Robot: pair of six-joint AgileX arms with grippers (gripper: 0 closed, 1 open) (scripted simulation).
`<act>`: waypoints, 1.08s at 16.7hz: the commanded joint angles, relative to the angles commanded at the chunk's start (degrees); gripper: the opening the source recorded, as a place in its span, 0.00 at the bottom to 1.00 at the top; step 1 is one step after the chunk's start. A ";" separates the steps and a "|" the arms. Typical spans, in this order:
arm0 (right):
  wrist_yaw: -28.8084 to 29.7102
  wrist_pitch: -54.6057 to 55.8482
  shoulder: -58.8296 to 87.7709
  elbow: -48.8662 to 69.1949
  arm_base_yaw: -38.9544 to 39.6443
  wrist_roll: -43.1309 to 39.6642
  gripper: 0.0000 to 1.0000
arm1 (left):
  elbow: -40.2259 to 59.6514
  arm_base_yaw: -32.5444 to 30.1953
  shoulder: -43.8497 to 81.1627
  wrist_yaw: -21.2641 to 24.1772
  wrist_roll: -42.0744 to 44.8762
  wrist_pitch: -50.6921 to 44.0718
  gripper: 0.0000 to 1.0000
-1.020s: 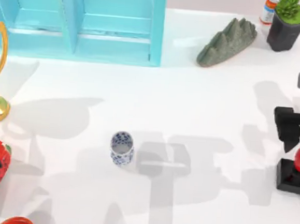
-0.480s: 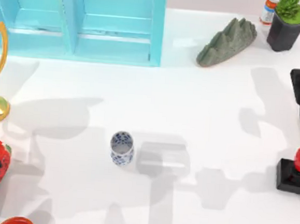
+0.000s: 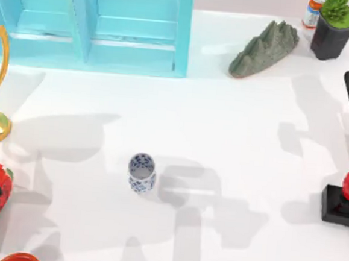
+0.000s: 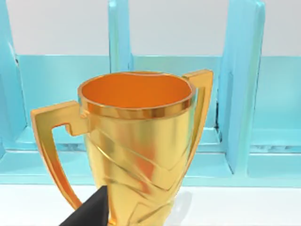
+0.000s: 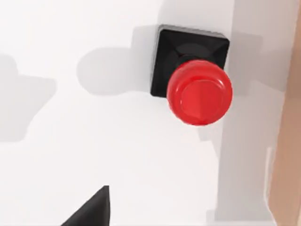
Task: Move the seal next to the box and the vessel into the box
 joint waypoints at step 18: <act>4.64 -4.26 49.75 57.53 40.21 40.66 1.00 | 0.00 0.00 0.00 0.00 0.00 0.00 1.00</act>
